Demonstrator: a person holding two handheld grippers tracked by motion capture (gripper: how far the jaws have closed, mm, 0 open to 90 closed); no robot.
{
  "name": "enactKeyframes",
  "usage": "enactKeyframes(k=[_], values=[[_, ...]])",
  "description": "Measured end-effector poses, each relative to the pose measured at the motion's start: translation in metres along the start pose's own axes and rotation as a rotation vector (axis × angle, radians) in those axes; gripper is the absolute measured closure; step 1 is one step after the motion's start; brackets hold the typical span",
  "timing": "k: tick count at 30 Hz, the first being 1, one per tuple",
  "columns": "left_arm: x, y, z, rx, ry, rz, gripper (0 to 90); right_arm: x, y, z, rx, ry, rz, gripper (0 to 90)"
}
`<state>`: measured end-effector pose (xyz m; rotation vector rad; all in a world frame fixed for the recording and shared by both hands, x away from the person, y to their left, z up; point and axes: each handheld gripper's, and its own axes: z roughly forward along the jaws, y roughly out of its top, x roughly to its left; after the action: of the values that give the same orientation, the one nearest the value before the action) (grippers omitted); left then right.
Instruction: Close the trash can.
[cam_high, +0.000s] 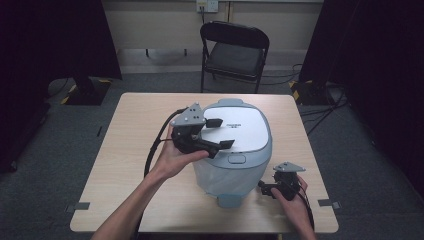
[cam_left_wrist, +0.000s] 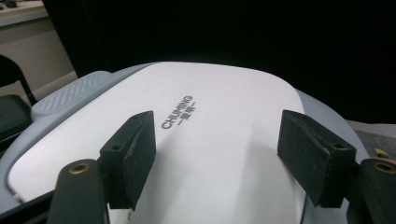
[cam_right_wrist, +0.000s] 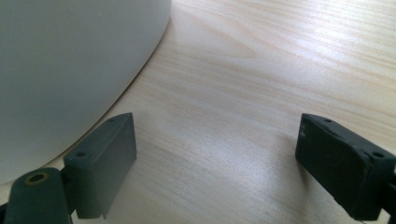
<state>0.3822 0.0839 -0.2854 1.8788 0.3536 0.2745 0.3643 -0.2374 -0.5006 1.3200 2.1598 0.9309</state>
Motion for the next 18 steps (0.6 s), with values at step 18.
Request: enactKeyframes(k=[18], values=[[0.028,-0.019,-0.048,-0.093,0.085,-0.121,27.0,0.0,0.0,0.0,0.0,0.0,0.0,11.3]])
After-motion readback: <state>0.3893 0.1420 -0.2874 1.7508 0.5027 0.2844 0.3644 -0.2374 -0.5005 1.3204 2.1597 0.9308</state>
